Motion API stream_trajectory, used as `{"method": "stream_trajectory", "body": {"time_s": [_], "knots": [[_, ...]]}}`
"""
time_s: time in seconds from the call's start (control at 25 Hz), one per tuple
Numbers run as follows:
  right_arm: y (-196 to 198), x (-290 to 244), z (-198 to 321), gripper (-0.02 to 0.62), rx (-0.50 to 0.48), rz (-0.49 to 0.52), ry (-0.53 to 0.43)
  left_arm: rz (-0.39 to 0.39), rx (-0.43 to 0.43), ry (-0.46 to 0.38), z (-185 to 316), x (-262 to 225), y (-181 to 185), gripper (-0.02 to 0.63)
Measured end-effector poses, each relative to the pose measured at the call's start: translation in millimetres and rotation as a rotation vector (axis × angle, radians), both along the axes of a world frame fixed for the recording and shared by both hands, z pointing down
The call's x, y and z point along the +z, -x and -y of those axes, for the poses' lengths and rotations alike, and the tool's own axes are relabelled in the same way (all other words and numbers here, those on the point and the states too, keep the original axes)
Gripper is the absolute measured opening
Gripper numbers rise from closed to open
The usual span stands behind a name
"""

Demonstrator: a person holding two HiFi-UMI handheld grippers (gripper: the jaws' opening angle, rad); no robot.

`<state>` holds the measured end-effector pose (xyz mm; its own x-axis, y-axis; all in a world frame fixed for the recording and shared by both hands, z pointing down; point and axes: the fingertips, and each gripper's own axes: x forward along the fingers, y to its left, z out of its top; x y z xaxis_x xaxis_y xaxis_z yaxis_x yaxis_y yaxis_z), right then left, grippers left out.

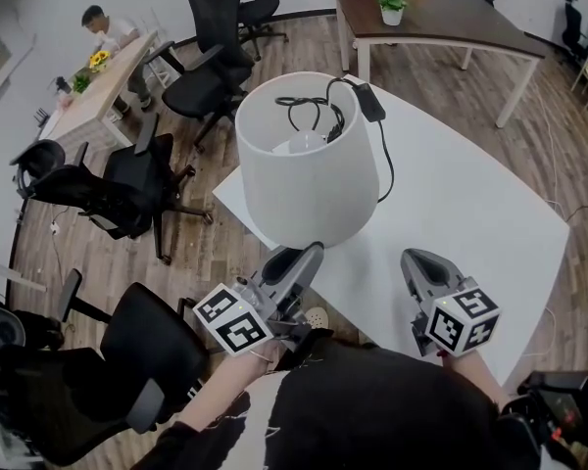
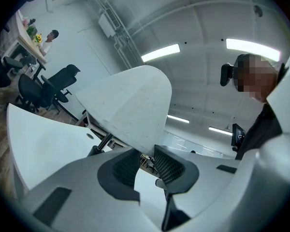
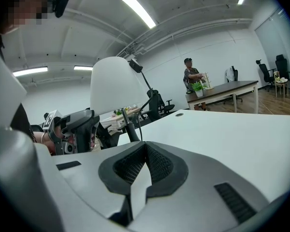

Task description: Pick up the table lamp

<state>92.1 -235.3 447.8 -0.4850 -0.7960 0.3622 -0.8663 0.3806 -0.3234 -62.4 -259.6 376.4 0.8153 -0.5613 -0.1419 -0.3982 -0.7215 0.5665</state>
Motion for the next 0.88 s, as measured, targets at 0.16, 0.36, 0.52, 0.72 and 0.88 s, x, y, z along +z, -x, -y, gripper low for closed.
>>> {"method": "stream_trajectory", "body": {"time_s": [0.16, 0.36, 0.52, 0.72, 0.88], "knots": [[3, -3, 3, 0.015, 0.003, 0.001, 0.005, 0.006, 0.013, 0.004, 7, -4, 0, 0.098], [4, -7, 12, 0.015, 0.010, -0.001, 0.011, 0.002, 0.031, 0.003, 22, -12, -1, 0.095], [6, -10, 20, 0.015, 0.022, -0.002, 0.013, 0.001, 0.068, 0.003, 36, -20, -1, 0.091], [13, -11, 35, 0.015, 0.034, 0.001, 0.012, -0.022, 0.117, 0.005, 49, -25, -2, 0.078], [19, -12, 46, 0.015, 0.042, 0.000, 0.020, -0.052, 0.139, 0.014, 62, -29, -1, 0.069]]}}
